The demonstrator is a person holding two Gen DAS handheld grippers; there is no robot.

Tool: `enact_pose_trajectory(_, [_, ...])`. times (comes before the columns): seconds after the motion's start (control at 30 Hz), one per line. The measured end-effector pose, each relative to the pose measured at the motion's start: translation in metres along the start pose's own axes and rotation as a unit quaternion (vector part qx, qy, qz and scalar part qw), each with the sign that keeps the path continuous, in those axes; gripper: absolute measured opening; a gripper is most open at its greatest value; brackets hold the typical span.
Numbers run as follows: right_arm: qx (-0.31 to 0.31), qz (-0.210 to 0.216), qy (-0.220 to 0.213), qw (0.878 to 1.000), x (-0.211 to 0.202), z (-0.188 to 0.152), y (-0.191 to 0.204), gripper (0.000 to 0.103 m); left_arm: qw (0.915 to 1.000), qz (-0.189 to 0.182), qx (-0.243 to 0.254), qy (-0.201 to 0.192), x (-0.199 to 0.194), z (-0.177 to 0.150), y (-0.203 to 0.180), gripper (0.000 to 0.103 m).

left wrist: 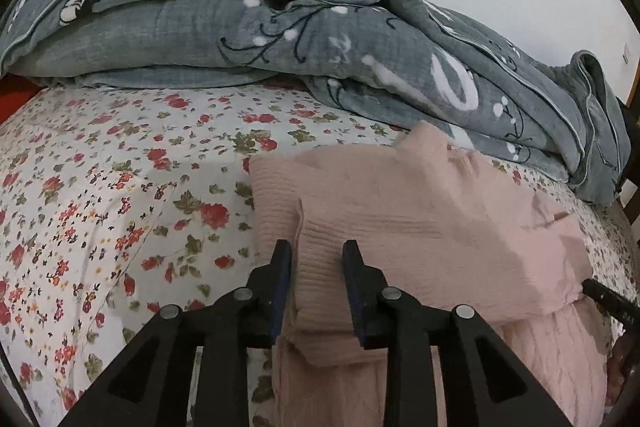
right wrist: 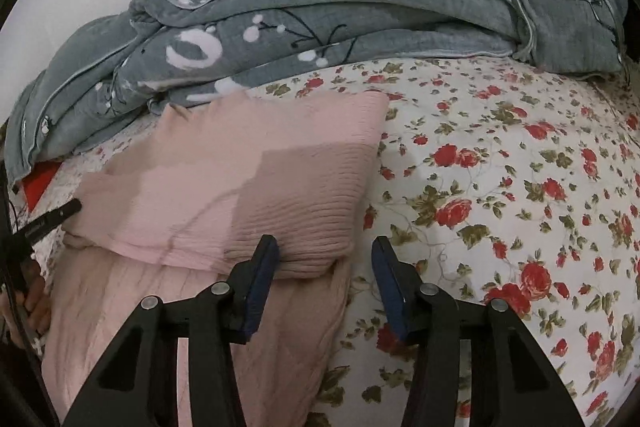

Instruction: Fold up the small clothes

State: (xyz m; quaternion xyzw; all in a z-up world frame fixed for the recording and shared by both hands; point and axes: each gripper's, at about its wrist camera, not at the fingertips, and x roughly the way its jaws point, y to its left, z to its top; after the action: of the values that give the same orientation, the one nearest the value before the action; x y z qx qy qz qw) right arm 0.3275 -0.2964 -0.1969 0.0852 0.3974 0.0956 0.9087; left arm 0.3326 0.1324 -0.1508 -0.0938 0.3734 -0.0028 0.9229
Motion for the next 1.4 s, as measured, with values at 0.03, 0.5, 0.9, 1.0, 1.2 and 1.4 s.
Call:
enact_pose_trajectory(0.03, [-0.004,-0.005,0.000,1.000,0.000,-0.001,0.002,0.048,1.0000,0.001,0.000,0.004,0.000,-0.002,-0.001,0.041])
enact_pose_trajectory(0.5, [-0.061,-0.012,-0.065,0.996,-0.084,-0.026,0.019,0.049,0.9998,-0.016,0.011,0.004,-0.036,-0.026,-0.007,0.060])
enact_pose_trajectory(0.9, [-0.060,-0.006,-0.069,0.996,-0.178,-0.121,0.030,0.049,0.9999,-0.004,0.011,0.006,-0.148,-0.119,0.001,0.059])
enact_pose_trajectory(1.0, [-0.066,0.013,-0.048,0.997,-0.184,-0.150,0.033,0.046,0.9997,-0.015,0.007,0.015,-0.172,-0.149,0.006,0.060])
enact_pose_trajectory(1.2, [-0.070,0.016,-0.026,0.997,-0.188,-0.200,0.035,0.046,0.9982,-0.035,-0.006,0.048,-0.194,-0.207,0.009,0.060])
enact_pose_trajectory(1.4, [-0.048,0.040,-0.006,0.998,-0.174,-0.220,0.034,0.046,0.9977,-0.044,-0.005,0.052,-0.197,-0.218,-0.004,0.059])
